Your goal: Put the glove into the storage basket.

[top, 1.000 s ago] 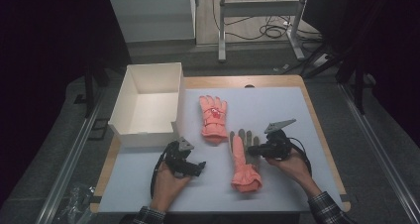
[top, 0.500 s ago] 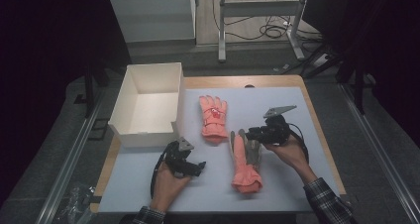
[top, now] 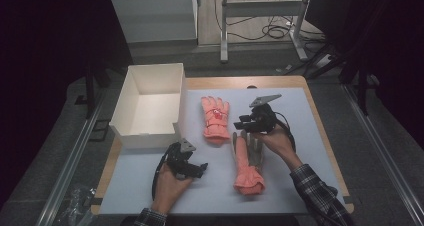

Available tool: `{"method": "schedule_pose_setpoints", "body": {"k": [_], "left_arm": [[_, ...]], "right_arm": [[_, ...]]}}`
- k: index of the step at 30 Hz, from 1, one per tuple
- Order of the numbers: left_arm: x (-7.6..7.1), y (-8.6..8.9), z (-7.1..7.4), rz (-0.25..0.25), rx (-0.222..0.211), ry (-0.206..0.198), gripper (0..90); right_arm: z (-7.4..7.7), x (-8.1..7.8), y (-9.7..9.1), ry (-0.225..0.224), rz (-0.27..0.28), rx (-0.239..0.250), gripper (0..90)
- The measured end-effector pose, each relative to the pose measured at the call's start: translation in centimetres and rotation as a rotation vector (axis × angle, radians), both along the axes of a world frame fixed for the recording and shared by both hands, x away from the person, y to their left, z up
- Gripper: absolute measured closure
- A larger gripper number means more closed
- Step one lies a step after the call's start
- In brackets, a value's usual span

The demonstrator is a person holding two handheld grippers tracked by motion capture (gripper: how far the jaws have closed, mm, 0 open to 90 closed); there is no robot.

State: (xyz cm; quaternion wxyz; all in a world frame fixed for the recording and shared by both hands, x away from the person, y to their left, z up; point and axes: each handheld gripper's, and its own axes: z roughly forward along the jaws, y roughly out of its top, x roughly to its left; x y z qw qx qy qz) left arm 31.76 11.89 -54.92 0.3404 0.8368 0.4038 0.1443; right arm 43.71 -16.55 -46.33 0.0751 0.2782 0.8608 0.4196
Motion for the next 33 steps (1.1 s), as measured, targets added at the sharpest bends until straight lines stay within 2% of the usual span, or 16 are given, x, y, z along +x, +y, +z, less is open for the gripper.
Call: {"method": "schedule_pose_setpoints", "body": {"k": [3,15,24,30,33], "left_arm": [[0.0,0.0,0.0,0.000,0.001,0.000,1.1],[0.0,0.0,0.0,0.000,0.001,-0.003,1.1],[0.0,0.0,0.0,0.001,-0.001,-0.002,1.1],[0.0,0.0,0.0,0.002,-0.001,-0.002,1.1],[0.0,0.0,0.0,0.002,-0.002,-0.002,1.1]], "right_arm": [[-0.1,1.0,1.4,-0.007,-0.003,-0.012,57.2],[-0.7,3.4,5.1,-0.024,-0.016,-0.069,60.7],[-1.6,5.3,7.6,-0.001,-0.043,-0.094,57.2],[-3.1,6.6,8.6,0.022,-0.064,-0.144,53.0],[-3.8,7.0,8.9,0.054,-0.064,-0.153,58.8]]}}
